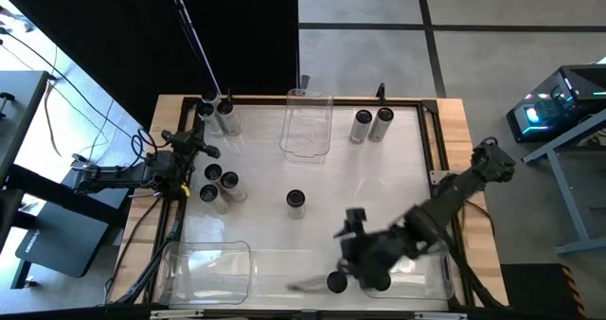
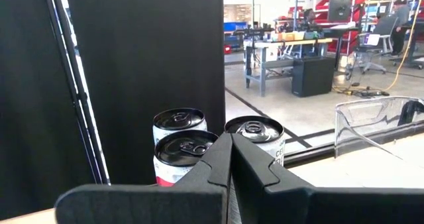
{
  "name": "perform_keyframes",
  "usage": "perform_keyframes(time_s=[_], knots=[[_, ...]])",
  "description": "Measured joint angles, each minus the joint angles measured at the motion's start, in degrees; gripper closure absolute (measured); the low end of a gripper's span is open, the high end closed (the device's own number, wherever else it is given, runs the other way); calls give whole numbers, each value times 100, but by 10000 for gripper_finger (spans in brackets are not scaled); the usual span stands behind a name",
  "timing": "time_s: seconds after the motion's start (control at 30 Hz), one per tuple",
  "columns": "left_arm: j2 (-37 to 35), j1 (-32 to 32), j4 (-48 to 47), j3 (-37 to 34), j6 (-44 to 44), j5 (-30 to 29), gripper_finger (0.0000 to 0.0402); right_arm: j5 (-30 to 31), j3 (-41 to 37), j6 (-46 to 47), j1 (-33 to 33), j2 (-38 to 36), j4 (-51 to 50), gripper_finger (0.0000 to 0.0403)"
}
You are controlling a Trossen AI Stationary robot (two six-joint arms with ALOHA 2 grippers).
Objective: Sort soda cans
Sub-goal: Put the bottom white blue soda can into the bottom right transparent bin
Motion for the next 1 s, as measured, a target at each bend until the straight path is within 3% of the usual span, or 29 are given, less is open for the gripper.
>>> perform_keyframes(time_s=[0.23, 0.3, 0.53, 0.83, 1.0], knots=[[1, 0, 0, -2, -3, 1, 401, -588, -21, -198, -477, -40, 104, 85], [0, 0, 2, -2, -13, 0, 401, -471, -21, -162, -466, -40, 179, 85], [1, 0, 2, -2, -8, 0, 401, 907, -21, 96, -271, -38, 369, 85], [0, 0, 2, -1, -554, 2, 401, 706, -21, -421, -395, -36, 391, 85], [0, 0, 2, -2, -573, 2, 401, 601, -21, 47, -546, -36, 389, 85]])
